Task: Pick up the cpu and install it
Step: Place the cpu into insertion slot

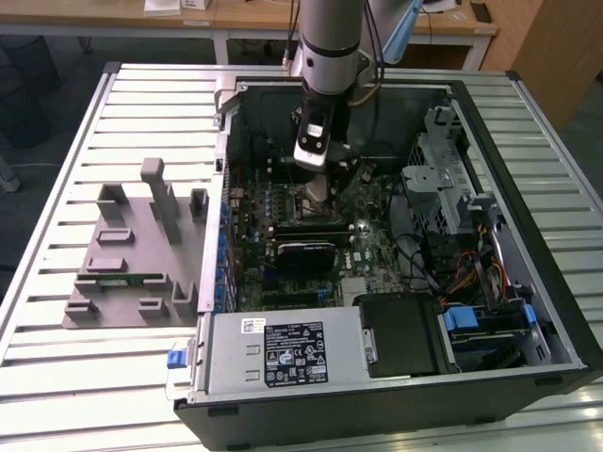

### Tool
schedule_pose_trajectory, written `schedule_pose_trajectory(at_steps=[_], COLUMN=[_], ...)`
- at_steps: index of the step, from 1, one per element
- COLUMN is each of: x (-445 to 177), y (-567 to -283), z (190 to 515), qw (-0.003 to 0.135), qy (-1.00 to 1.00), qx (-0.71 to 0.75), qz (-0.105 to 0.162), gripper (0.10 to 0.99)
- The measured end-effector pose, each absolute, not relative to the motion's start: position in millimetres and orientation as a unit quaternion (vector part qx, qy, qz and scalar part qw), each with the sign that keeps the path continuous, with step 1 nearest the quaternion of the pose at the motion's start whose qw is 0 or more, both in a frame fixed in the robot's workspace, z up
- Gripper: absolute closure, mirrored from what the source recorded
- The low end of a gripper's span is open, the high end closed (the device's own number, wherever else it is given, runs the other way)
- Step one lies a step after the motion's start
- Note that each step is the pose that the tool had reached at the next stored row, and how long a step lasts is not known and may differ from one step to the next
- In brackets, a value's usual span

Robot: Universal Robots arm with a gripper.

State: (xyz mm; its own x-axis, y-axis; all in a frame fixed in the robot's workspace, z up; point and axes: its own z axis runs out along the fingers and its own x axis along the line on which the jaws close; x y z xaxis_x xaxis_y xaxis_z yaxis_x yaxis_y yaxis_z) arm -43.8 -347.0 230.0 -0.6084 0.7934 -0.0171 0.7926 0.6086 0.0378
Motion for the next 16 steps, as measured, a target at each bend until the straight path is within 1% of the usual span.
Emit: schedule_pose_trajectory(at_steps=[16], x=[-43.8], y=[-347.0], z=[229.6], qw=[0.018], qy=[0.828], qx=[0.561], qz=[0.011], gripper=[0.545])
